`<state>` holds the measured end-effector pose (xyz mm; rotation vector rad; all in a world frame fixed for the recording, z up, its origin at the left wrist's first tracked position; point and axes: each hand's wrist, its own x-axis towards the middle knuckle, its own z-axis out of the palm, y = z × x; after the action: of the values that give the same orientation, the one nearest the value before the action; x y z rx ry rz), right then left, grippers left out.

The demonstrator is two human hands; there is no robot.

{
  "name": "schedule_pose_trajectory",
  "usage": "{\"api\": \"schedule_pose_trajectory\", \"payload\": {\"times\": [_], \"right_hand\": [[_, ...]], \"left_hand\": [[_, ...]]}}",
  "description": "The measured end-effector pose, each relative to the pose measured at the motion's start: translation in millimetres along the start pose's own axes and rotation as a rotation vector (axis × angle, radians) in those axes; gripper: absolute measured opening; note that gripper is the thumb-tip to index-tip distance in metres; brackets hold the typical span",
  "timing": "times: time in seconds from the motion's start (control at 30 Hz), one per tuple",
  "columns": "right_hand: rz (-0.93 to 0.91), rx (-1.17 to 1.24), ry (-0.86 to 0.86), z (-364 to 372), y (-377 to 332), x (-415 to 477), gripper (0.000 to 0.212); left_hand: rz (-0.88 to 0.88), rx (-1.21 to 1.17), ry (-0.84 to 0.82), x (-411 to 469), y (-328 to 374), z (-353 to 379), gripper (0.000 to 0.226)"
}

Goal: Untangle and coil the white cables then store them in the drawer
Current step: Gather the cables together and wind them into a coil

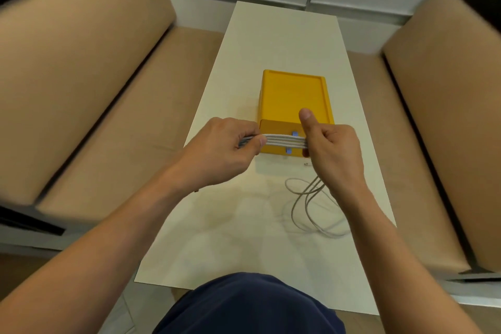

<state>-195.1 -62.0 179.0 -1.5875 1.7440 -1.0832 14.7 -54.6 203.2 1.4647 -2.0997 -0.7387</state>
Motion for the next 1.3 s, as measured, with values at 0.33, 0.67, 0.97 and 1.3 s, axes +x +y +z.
{"api": "schedule_pose_trajectory", "payload": {"times": [0.33, 0.67, 0.97, 1.3], "right_hand": [[-0.313, -0.122, 0.265, 30.0, 36.2, 24.1, 0.057], [-0.256, -0.257, 0.293, 23.3, 48.7, 17.2, 0.048], [-0.199, -0.275, 0.176, 22.8, 48.2, 20.4, 0.038], [-0.217, -0.225, 0.149, 41.1, 28.6, 9.3, 0.024]], "left_hand": [[-0.171, -0.644, -0.197, -30.5, 1.0, 41.6, 0.035], [-0.347, -0.691, -0.316, -31.5, -15.1, 73.4, 0.033], [-0.417, -0.665, -0.258, -42.7, -7.2, 98.1, 0.043], [-0.321, -0.458, -0.17, -44.2, -21.3, 77.4, 0.04]]}}
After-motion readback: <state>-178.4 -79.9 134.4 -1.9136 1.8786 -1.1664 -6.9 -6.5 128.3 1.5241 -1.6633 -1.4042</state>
